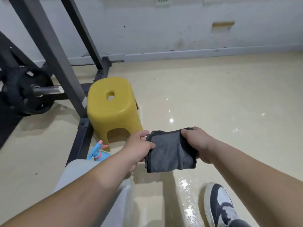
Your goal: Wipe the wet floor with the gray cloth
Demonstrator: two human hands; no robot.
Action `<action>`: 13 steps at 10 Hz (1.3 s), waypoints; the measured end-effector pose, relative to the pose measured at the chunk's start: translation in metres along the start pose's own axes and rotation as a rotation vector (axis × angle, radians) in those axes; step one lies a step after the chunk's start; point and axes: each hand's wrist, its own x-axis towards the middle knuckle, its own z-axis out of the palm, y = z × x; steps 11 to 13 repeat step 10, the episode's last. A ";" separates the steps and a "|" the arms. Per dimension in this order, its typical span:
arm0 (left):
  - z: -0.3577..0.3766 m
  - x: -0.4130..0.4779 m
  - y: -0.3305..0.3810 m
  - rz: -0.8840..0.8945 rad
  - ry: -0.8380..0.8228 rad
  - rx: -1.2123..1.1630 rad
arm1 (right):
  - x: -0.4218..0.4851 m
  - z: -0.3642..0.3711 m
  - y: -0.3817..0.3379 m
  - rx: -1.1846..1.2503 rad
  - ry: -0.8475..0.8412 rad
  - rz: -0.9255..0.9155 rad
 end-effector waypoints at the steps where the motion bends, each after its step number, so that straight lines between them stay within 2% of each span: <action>1: -0.030 0.017 0.012 0.205 0.215 0.234 | 0.027 0.032 -0.039 -0.020 -0.088 -0.045; 2: -0.057 0.036 0.033 0.311 0.410 0.271 | 0.039 0.057 -0.085 0.061 -0.089 -0.142; 4: -0.108 0.081 0.082 0.300 0.696 0.257 | 0.059 0.099 -0.160 0.183 -0.187 -0.276; 5: -0.128 0.098 0.095 0.268 0.711 0.220 | 0.069 0.115 -0.175 0.193 -0.247 -0.292; 6: -0.132 0.100 0.091 0.142 0.603 0.433 | 0.081 0.125 -0.162 0.091 -0.315 -0.264; 7: -0.130 0.097 0.075 0.126 0.577 0.602 | 0.087 0.126 -0.144 -0.020 -0.282 -0.257; 8: -0.127 0.086 0.058 0.209 0.595 0.692 | 0.083 0.119 -0.141 -0.083 -0.125 -0.375; 9: -0.118 0.065 0.042 0.343 0.574 0.738 | 0.074 0.115 -0.132 -0.281 -0.072 -0.494; 10: -0.116 0.043 0.037 0.369 0.502 0.721 | 0.050 0.119 -0.119 -0.473 -0.058 -0.561; 13: -0.116 0.043 0.037 0.369 0.502 0.721 | 0.050 0.119 -0.119 -0.473 -0.058 -0.561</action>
